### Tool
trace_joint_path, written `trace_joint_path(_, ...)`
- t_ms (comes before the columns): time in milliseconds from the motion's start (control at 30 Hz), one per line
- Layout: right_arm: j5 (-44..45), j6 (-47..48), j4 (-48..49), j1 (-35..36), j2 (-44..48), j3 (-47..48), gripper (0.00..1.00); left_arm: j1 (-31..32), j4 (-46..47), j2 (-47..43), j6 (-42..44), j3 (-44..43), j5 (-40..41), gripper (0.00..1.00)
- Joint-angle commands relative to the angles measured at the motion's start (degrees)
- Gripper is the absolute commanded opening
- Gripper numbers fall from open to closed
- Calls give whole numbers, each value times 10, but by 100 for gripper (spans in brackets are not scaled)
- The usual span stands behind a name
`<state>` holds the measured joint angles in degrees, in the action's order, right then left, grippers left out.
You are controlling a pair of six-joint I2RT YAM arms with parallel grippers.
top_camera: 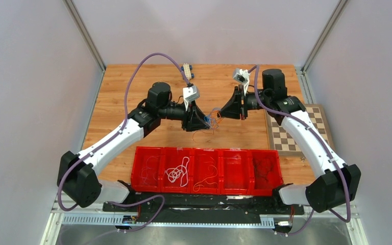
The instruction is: Untangle the cables
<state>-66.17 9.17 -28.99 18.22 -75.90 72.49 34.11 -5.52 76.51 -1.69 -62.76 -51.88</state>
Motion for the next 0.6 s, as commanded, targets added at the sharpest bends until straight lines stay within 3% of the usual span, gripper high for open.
trace_joint_path(0,-8,19,14,4,-6,27,0,1,23,3,-38,-23,0,46)
trace_joint_path(133,4,22,15,3,-4,23,0,0,46,-10,-63,-13,-18,23)
trace_joint_path(200,15,23,14,1,-4,23,0,-1,49,-19,-71,-6,-20,4)
trace_joint_path(267,32,23,13,-6,-4,24,0,-3,42,-30,-72,-2,-19,0)
trace_joint_path(567,58,11,13,-81,-3,22,0,-79,-8,-94,-87,42,-5,0)
